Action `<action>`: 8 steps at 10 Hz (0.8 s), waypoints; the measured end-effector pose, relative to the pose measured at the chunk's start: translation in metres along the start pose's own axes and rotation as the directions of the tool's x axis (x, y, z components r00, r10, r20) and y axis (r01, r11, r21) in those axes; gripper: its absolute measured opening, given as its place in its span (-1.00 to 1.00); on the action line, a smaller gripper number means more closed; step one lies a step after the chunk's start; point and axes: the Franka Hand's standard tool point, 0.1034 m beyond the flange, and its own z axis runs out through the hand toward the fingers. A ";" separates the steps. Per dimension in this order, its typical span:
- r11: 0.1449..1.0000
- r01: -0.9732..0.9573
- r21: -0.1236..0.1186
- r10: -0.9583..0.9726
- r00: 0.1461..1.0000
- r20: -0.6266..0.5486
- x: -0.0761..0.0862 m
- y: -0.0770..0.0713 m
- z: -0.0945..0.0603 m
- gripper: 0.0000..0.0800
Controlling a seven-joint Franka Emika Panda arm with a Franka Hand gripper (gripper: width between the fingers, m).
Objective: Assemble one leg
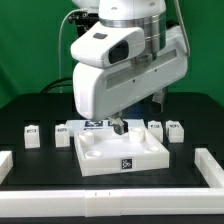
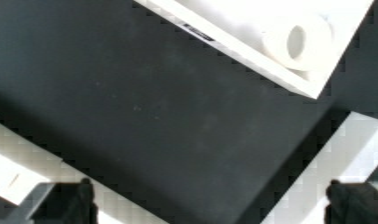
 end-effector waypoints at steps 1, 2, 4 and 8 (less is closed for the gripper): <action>0.999 0.036 -0.031 -0.037 0.999 -0.026 -0.010 -0.003 0.008 0.63; 0.988 0.129 -0.090 -0.135 0.989 -0.061 -0.031 -0.009 0.016 0.63; 0.934 0.332 -0.134 -0.338 0.941 -0.022 -0.065 -0.018 0.023 0.63; 0.923 0.362 -0.133 -0.364 0.931 0.005 -0.066 -0.018 0.026 0.63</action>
Offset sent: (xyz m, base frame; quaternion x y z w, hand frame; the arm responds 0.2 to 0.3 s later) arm -0.0470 -0.0175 0.0059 -0.0963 0.0603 -0.3364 0.9348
